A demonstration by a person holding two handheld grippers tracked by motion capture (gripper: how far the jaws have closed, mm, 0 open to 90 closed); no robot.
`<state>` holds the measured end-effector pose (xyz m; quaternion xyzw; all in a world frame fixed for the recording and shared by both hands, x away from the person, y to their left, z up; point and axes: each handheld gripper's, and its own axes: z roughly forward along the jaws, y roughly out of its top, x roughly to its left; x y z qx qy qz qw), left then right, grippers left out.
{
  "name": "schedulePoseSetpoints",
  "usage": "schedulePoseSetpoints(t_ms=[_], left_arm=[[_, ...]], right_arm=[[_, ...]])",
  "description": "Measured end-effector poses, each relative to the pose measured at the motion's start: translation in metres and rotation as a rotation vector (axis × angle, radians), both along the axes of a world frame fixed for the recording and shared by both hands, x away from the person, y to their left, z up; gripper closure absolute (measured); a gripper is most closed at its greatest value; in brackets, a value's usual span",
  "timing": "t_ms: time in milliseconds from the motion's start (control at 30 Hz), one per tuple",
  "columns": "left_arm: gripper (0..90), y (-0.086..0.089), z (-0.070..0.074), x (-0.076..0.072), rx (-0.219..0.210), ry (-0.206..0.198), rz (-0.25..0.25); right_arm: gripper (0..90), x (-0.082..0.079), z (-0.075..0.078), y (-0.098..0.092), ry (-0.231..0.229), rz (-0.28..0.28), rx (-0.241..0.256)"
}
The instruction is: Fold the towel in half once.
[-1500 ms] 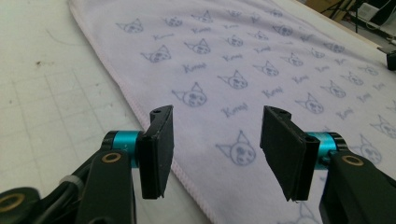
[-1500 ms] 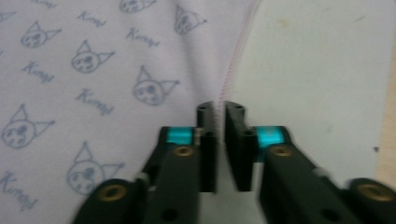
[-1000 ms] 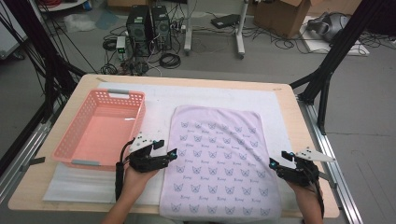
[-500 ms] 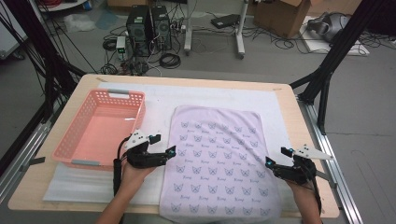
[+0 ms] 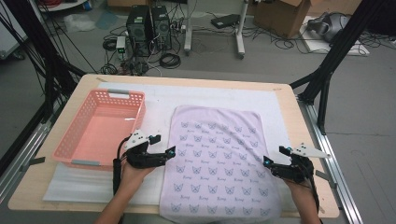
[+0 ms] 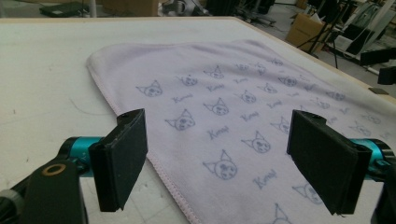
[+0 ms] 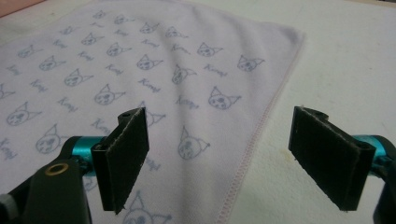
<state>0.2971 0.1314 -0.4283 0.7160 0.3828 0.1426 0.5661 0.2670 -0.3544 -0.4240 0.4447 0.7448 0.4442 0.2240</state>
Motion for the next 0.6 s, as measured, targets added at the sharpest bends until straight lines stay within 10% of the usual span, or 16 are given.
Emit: schedulePoseSetpoints(t_ms=[600], left_arm=[[25.3,-0.012,-0.002,0.008,0.001,0.052,0.009]], right_arm=[[18.9,0.013,-0.009,-0.005,0.060,0.001,0.011]])
